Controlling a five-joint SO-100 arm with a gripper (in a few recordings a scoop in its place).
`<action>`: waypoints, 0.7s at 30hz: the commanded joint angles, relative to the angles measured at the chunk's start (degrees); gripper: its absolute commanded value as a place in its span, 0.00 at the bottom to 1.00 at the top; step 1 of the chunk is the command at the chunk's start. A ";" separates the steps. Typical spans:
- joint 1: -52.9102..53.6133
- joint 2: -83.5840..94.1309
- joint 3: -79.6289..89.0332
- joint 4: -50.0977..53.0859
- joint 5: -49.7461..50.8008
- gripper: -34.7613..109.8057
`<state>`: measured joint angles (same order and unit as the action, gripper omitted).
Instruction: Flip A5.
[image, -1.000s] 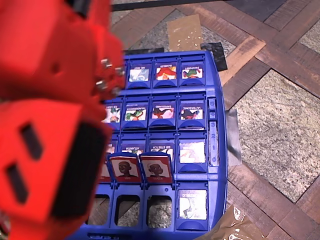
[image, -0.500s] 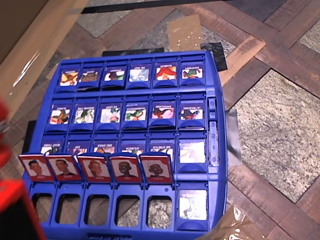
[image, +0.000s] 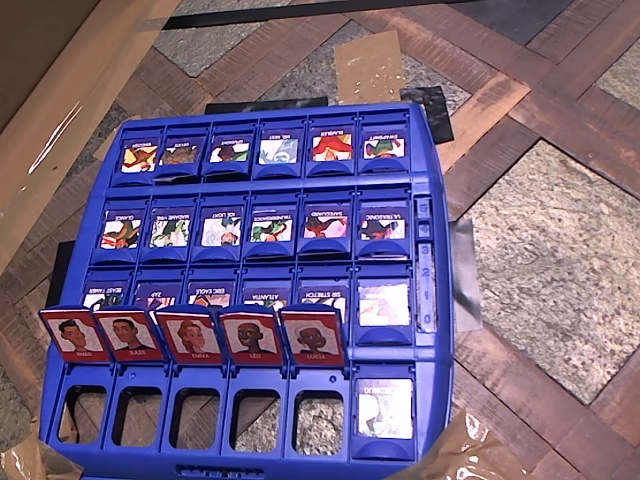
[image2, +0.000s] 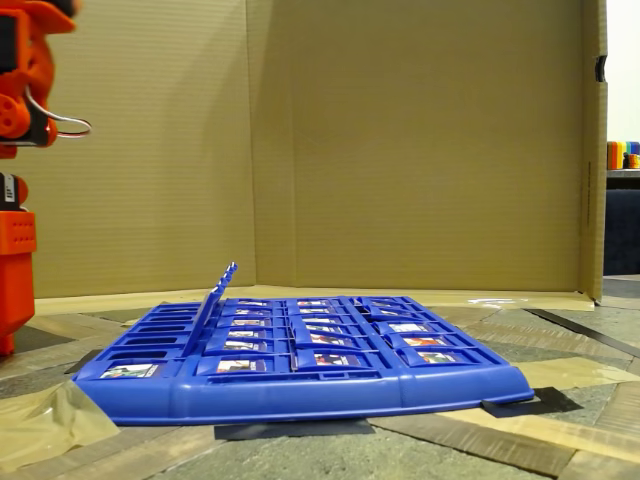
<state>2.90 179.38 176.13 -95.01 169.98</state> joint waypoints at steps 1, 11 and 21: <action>-0.62 0.79 0.35 -5.89 0.53 0.24; -1.05 6.77 2.81 -14.15 0.53 0.24; -0.88 8.61 3.08 -15.38 0.53 0.24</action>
<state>1.85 187.73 179.12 -110.21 170.24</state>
